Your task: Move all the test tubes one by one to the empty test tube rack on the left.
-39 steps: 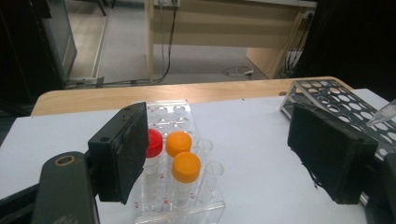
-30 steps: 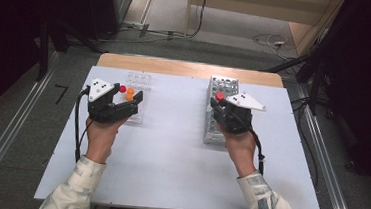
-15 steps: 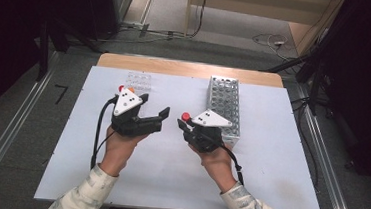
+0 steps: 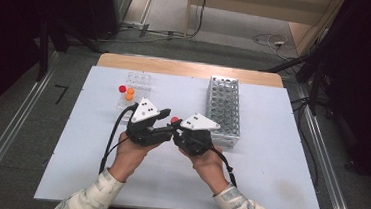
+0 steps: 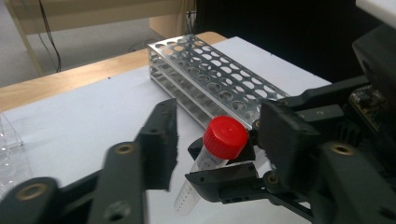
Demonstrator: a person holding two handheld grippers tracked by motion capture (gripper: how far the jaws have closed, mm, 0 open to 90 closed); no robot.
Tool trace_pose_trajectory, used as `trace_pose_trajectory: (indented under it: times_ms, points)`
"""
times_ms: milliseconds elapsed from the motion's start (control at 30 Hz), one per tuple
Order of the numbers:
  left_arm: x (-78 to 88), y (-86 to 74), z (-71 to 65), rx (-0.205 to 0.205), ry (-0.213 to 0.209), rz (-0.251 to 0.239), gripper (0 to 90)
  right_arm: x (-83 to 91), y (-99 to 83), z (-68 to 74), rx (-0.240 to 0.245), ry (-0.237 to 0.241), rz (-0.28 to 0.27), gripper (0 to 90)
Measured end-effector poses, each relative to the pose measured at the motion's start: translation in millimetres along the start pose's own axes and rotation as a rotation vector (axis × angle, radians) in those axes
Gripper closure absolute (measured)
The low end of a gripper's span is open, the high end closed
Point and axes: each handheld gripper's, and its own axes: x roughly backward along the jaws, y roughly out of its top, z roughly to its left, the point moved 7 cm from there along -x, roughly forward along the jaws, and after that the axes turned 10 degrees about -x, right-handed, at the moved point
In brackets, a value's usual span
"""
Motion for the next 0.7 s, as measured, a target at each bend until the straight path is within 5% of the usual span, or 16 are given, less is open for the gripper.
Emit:
trace_pose_trajectory:
  times_ms: [700]
  points:
    - [-5.6,-6.4,-1.4,-0.006,-0.015,0.026,69.0,-0.5,-1.1,-1.3,0.004,-0.006,0.001,71.2]
